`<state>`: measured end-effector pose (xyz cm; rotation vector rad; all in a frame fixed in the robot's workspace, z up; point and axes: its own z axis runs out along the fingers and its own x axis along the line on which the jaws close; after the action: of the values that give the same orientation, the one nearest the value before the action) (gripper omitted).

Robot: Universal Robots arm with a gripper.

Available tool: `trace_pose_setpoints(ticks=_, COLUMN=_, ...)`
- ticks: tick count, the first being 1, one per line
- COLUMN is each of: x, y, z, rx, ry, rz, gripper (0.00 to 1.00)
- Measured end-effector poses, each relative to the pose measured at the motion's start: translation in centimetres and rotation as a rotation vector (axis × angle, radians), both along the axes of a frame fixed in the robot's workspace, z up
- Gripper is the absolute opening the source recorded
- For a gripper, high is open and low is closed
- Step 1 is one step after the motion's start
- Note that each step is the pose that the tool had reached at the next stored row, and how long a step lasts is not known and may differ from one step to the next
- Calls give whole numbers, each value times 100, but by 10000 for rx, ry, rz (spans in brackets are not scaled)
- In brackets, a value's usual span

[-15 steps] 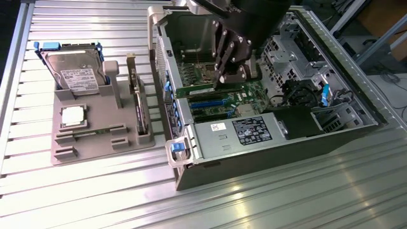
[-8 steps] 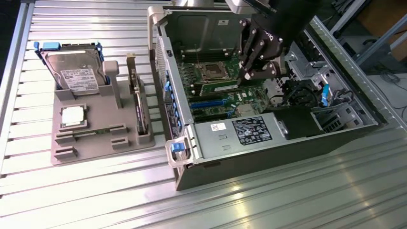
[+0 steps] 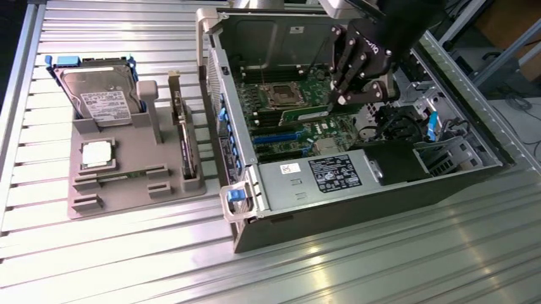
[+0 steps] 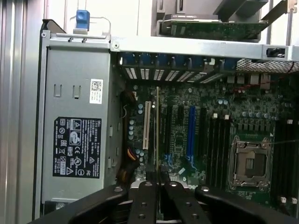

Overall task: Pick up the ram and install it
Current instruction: 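Pick up the ram and move it above insertion slot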

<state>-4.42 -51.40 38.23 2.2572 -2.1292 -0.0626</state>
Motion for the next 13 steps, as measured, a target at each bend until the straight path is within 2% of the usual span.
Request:
trace_pose_setpoints(ticks=3, x=109, y=7, z=-3, rx=-7, ry=0, rz=-1, gripper=12)
trace_pose_setpoints(ticks=8, x=376, y=43, z=-7, rx=-21, ry=2, rz=0, gripper=12)
trace_pose_setpoints(ticks=13, x=664, y=123, z=-10, rx=-28, ry=3, rz=3, gripper=12)
